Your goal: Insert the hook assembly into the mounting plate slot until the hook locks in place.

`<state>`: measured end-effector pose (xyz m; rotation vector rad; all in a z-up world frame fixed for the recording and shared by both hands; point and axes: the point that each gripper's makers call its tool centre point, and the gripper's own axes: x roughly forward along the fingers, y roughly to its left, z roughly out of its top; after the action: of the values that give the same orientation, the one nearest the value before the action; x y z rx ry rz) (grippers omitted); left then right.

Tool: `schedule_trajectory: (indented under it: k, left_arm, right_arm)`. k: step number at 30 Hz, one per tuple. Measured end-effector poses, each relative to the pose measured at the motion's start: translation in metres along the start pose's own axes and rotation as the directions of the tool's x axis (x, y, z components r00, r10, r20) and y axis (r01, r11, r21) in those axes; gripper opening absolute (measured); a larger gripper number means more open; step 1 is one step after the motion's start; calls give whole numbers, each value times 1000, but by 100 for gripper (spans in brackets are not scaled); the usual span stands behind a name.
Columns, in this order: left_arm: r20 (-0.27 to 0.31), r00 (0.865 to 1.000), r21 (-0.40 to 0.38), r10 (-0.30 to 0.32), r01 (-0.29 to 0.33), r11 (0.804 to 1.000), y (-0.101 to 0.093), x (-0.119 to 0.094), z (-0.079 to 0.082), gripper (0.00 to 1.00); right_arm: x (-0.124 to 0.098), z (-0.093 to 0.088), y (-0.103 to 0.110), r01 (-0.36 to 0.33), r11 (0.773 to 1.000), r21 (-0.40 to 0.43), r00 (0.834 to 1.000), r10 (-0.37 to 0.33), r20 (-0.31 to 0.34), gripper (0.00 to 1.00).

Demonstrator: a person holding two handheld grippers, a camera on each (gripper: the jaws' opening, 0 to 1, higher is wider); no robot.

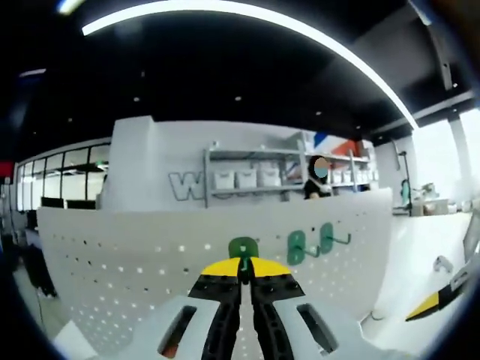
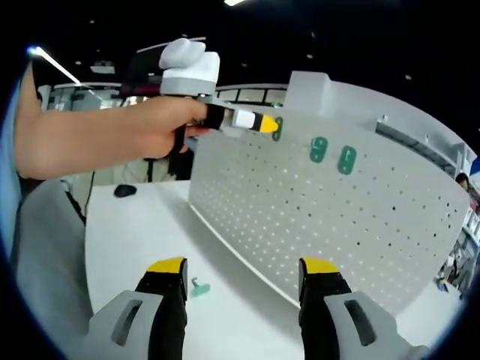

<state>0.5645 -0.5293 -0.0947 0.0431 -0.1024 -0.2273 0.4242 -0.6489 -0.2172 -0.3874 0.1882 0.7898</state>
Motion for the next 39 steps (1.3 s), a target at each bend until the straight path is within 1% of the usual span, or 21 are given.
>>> schedule_trajectory:
  k: [5,10,12,18,28,35,39]
  left_arm:
    - [-1,1000,-12,15,-15,1000,3,5,-1,3]
    - [-8,999,-4,40,-40,999,9,10,-4,3]
    - [-11,999,-18,45,-45,999,10,11,-5,3]
    - [-15,999,-12,45,-45,999,6,14,-6,3]
    - [-11,998,-4,62,-62,998,10,19,-4,3]
    - [-18,998,-3,68,-68,998,9,21,-7,3]
    - [-20,997,12,69,-69,998,9,22,-8,3]
  right_arm:
    - [0,-1,-2,0,1000,2,1000,0,-2,60]
    - [0,-1,-4,0,1000,3,1000,0,1,60]
    - [-1,0,-5,0,1000,4,1000,0,6,60]
    - [-2,-4,-7,2,1000,8,1000,-2,3,59]
    - [-4,-7,-10,3,1000,15,1000,-3,0,59]
    - [-5,-8,-12,2,1000,16,1000,-2,-3,59]
    - [-4,-7,-11,-3,1000,15,1000,3,-1,58]
